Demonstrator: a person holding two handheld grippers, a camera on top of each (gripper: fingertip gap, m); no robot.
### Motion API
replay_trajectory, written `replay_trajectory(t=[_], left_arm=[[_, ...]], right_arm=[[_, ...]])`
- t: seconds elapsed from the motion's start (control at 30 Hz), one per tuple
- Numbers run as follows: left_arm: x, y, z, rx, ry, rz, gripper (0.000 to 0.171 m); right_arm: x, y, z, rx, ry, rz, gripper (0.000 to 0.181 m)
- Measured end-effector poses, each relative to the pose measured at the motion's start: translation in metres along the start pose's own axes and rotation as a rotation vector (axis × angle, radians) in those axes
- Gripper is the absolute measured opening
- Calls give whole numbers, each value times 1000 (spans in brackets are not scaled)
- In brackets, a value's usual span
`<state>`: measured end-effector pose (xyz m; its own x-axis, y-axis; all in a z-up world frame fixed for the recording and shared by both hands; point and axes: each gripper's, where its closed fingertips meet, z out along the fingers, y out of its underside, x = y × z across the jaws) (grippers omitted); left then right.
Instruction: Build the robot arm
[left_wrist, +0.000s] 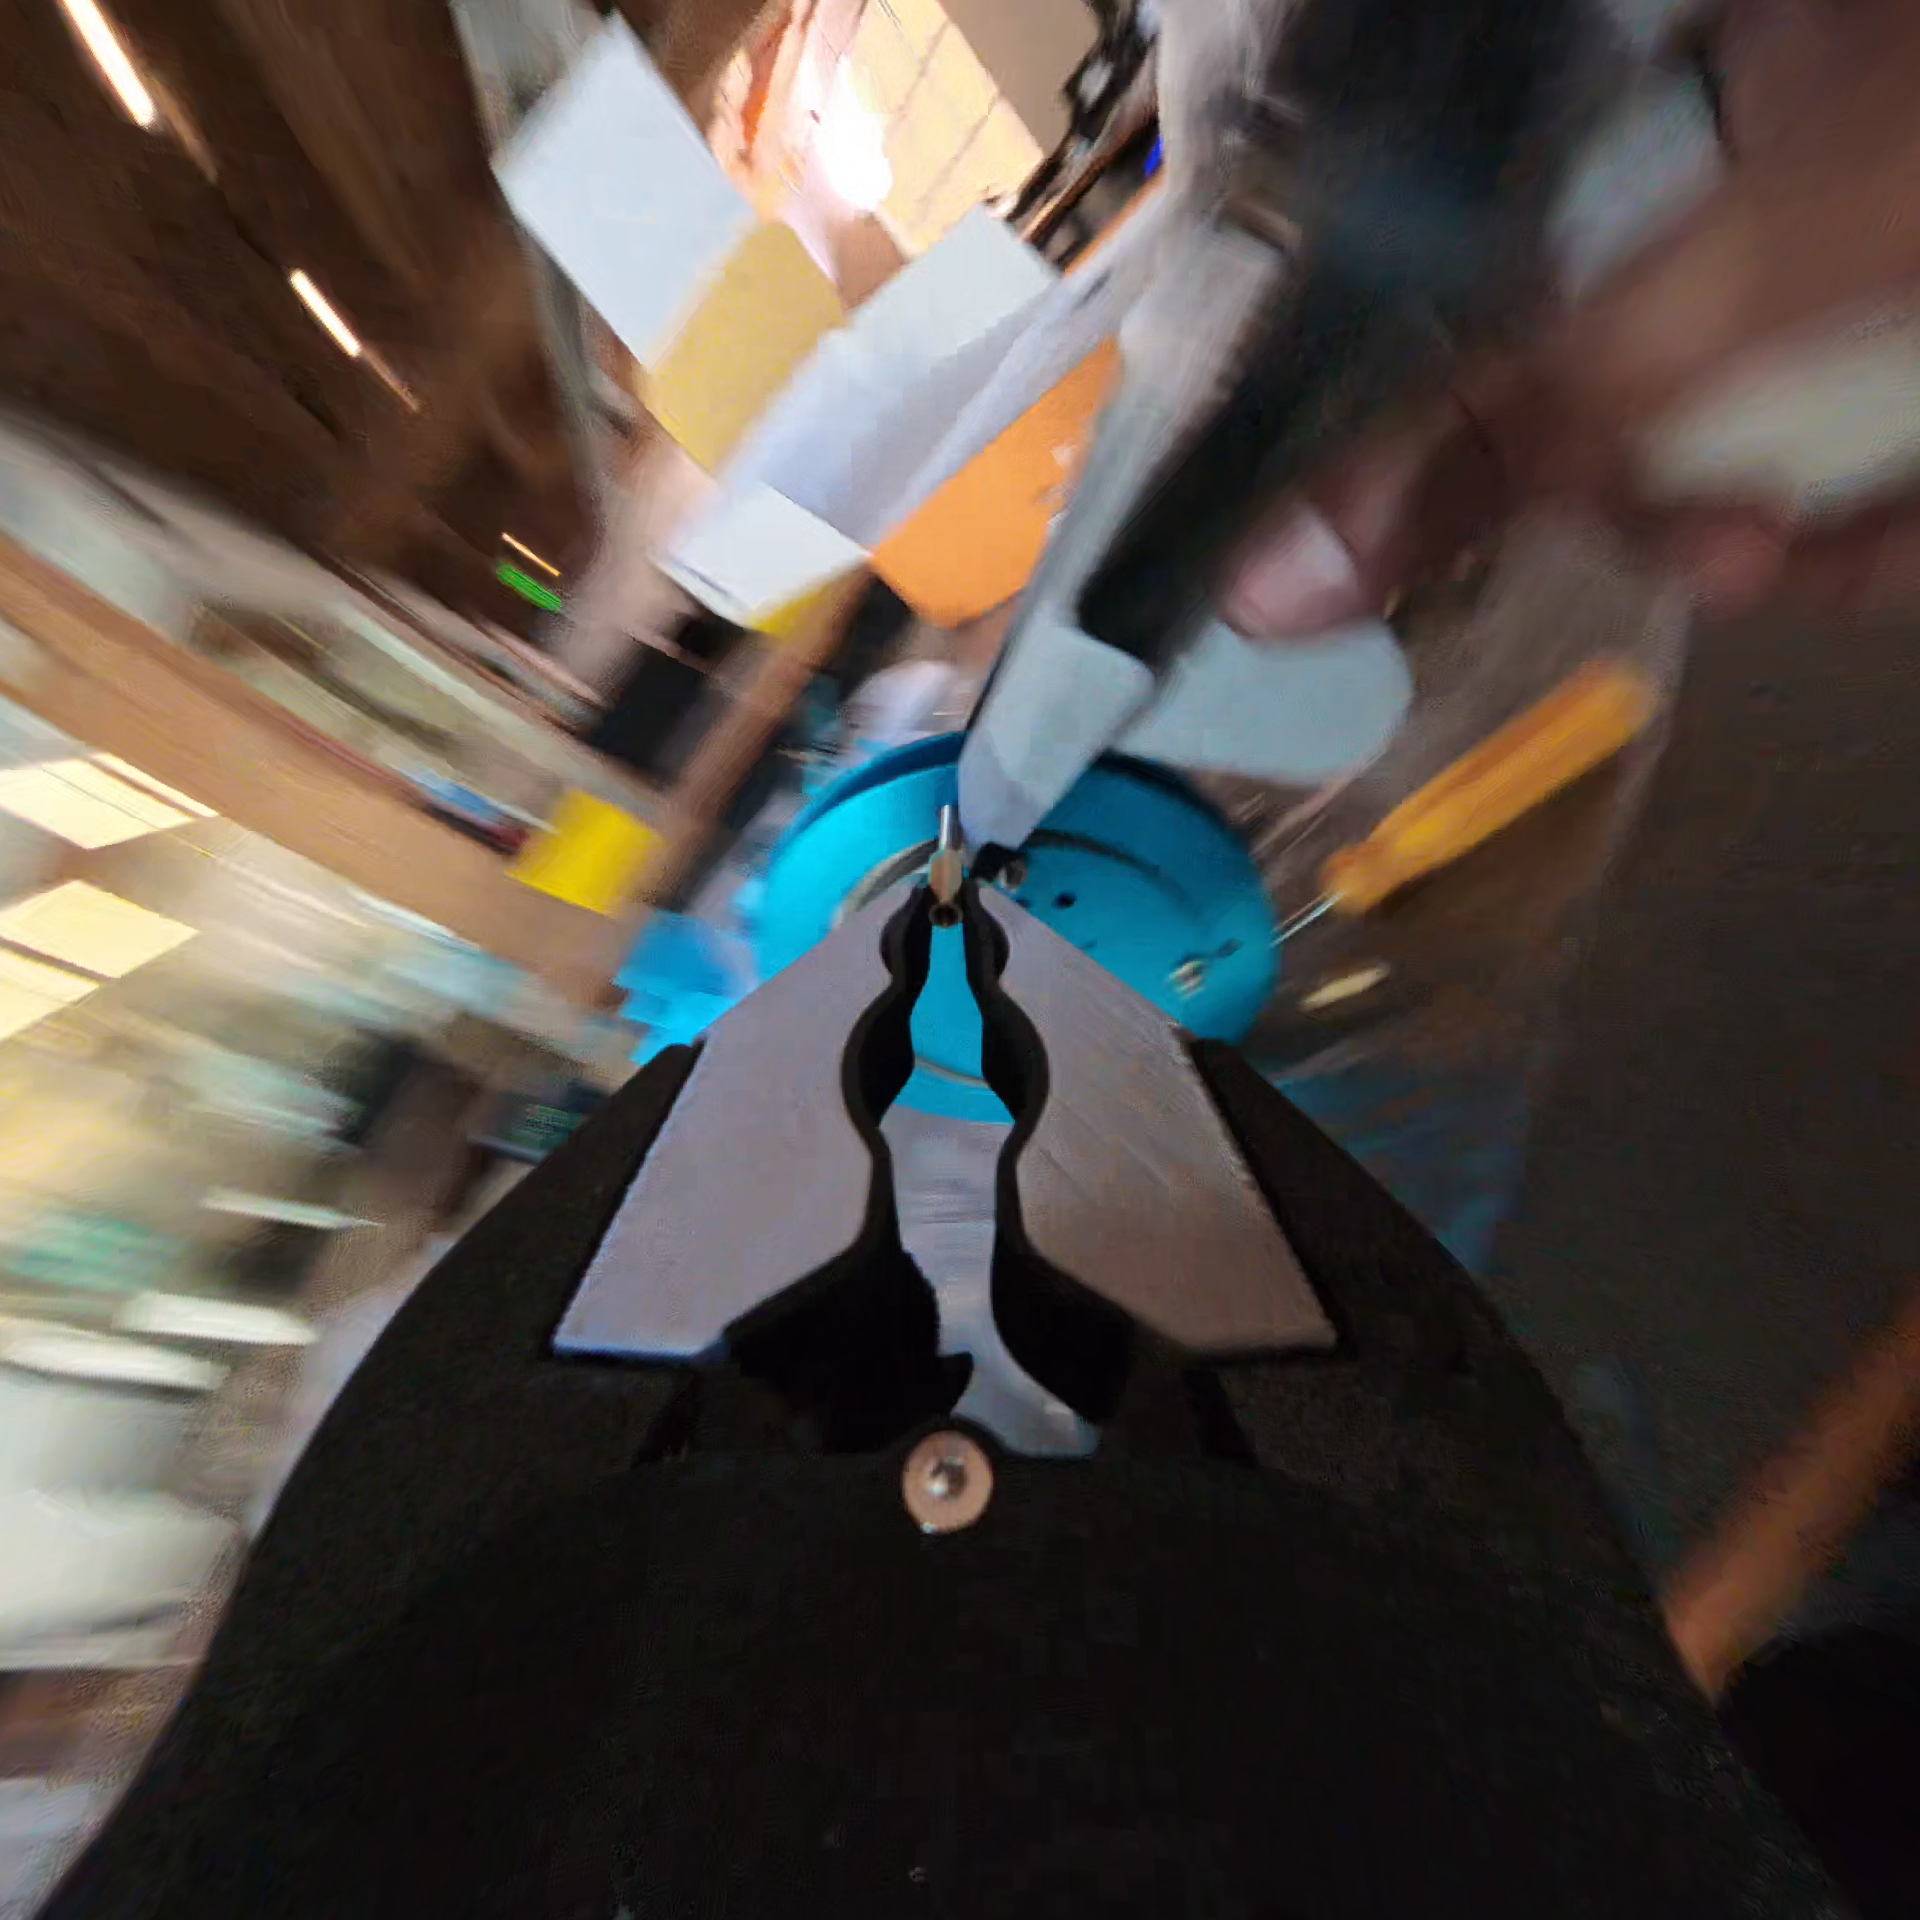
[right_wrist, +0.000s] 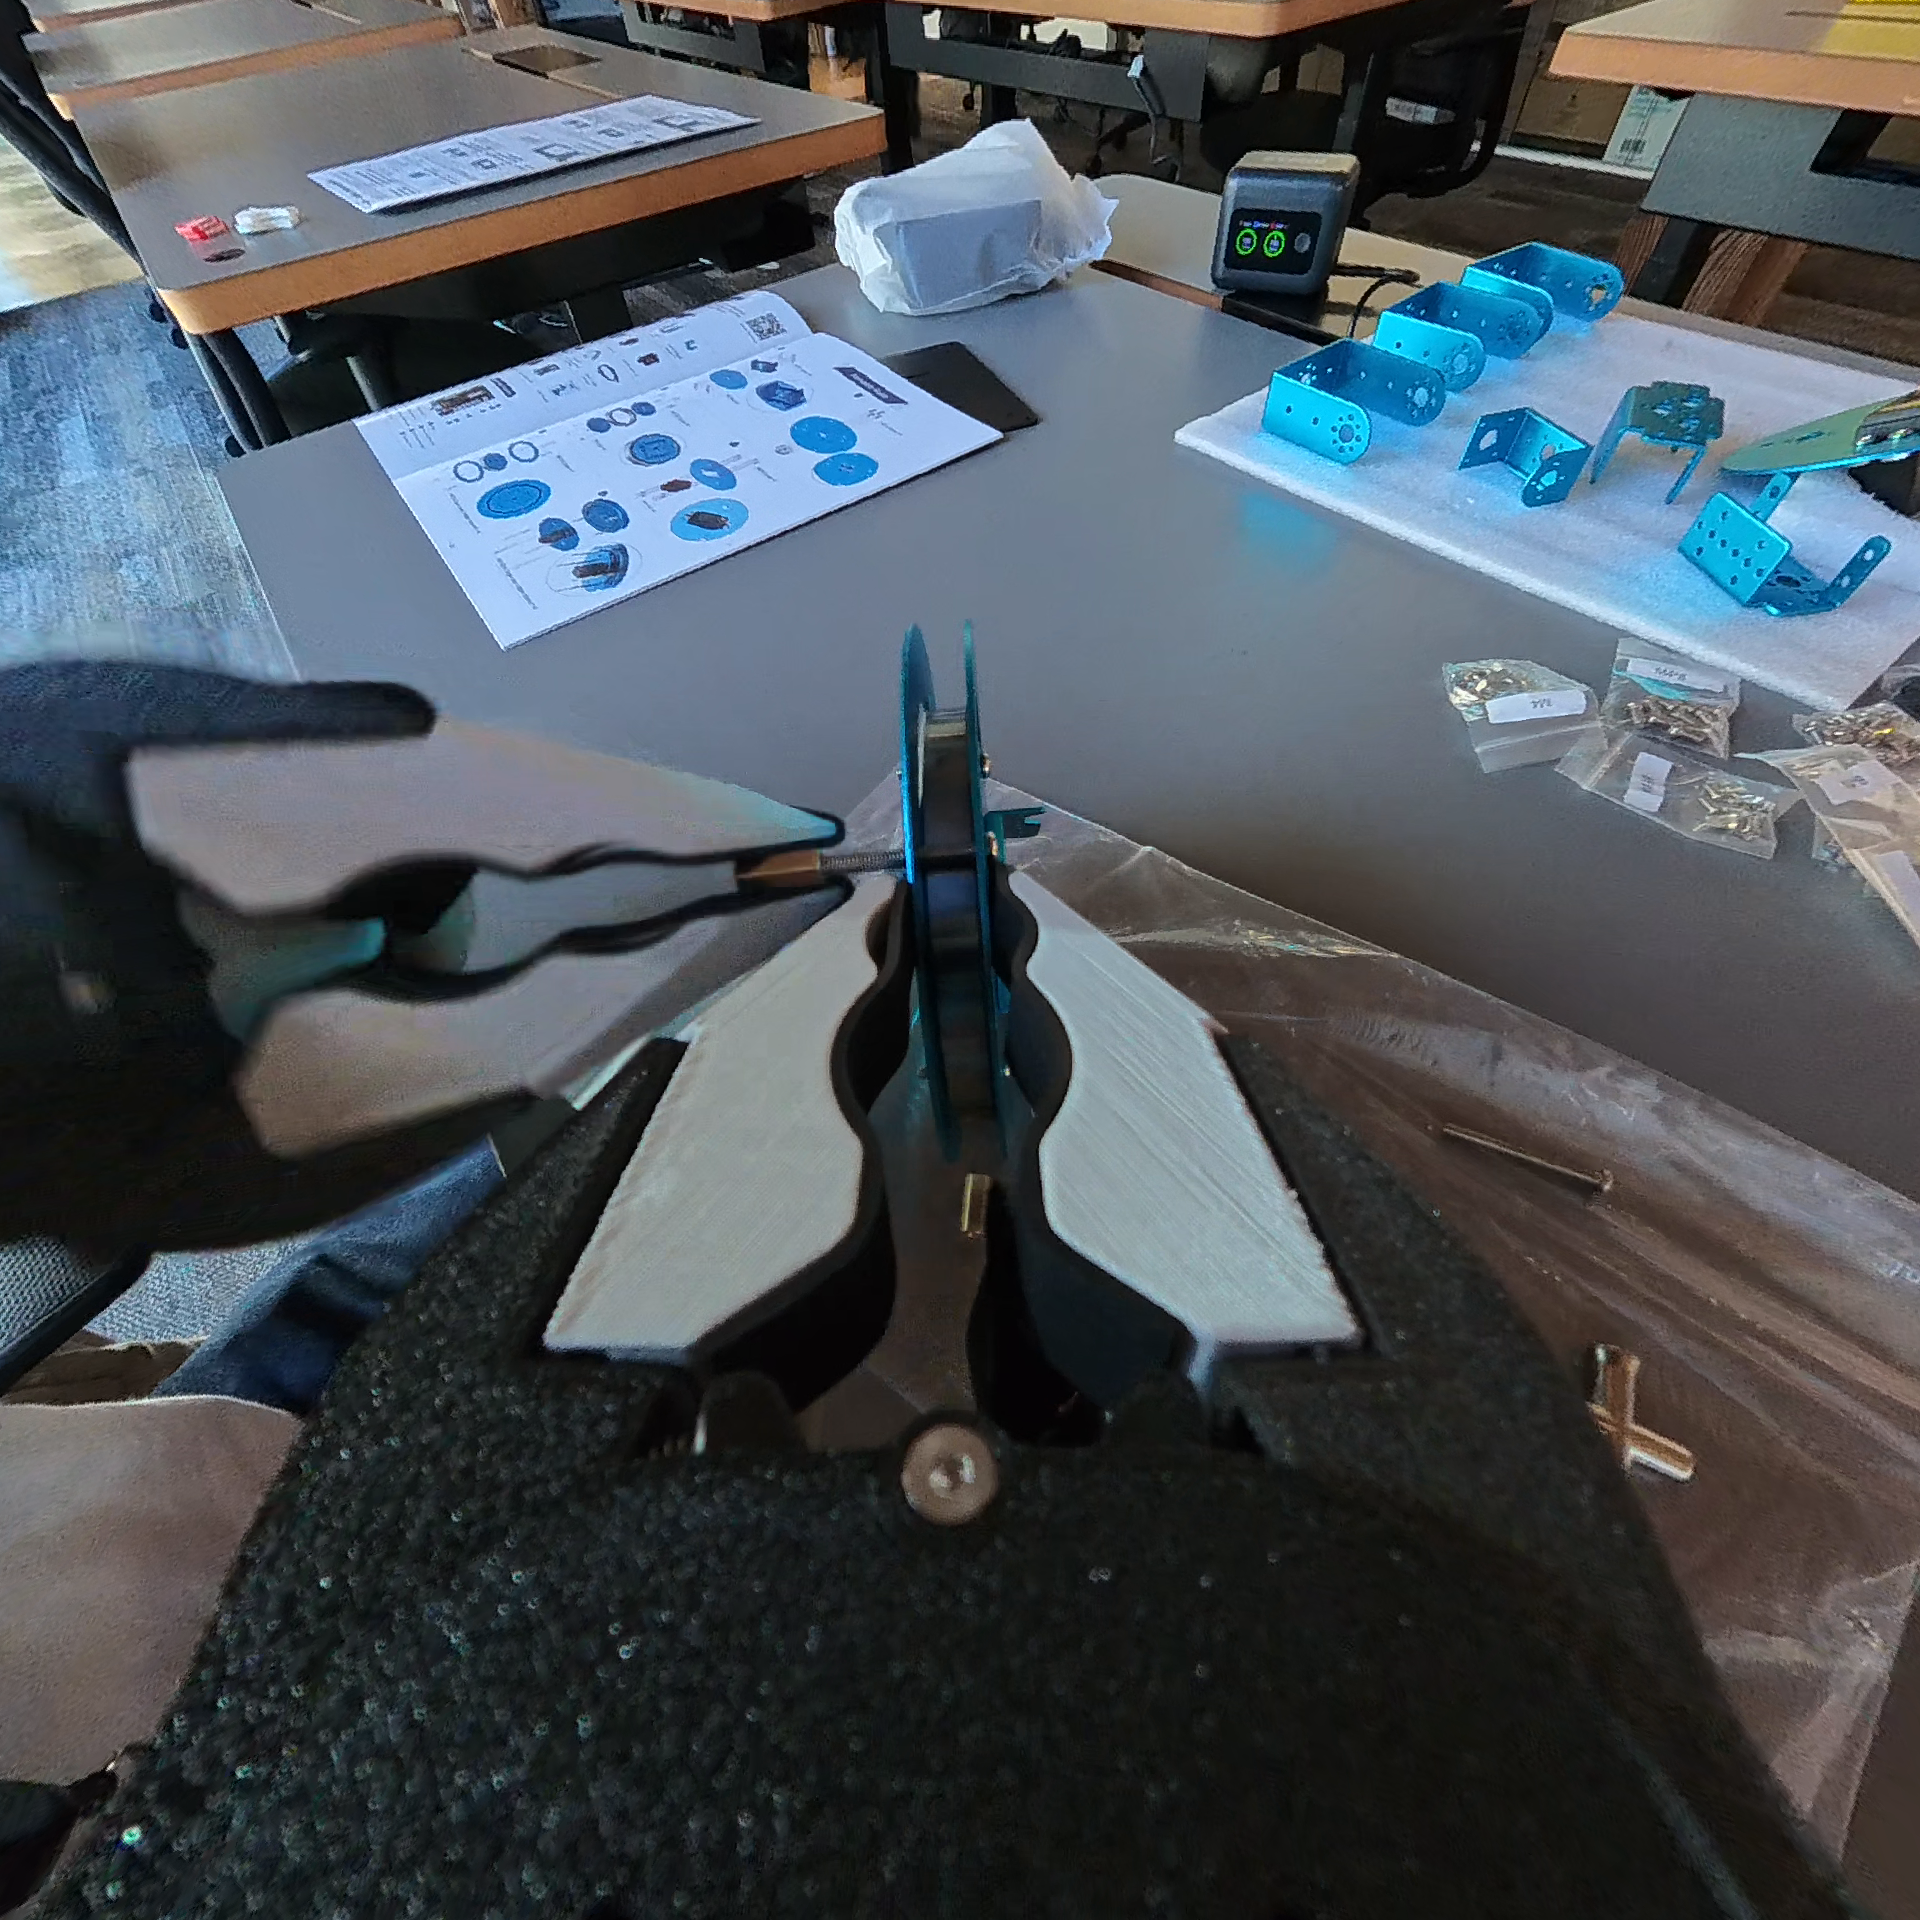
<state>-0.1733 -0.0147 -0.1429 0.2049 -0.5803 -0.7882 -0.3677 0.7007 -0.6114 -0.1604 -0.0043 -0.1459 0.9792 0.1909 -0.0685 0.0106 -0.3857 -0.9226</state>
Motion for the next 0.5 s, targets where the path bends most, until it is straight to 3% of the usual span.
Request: replay_trajectory(t=[0.07,0.1,0.17,0.37,0.43,0.5], left_arm=[[-4,1,3,8,-196,495,5],[-6,3,4,20,-240,563,6],[-3,7,4,19,-147,349,14],[2,-25,-15,122,401,-817,31],[-2,-25,-13,127,469,-981,33],[-6,-26,-13,148,479,-975,29]], right_arm=[[2,1,-1,-3,0,2,12],[4,1,-1,-2,-1,8,13],[4,1,-1,1,-6,13,13],[2,1,-1,-4,0,6,13],[2,1,-1,-4,-1,6,13],[2,1,0,-5,0,3,13]])
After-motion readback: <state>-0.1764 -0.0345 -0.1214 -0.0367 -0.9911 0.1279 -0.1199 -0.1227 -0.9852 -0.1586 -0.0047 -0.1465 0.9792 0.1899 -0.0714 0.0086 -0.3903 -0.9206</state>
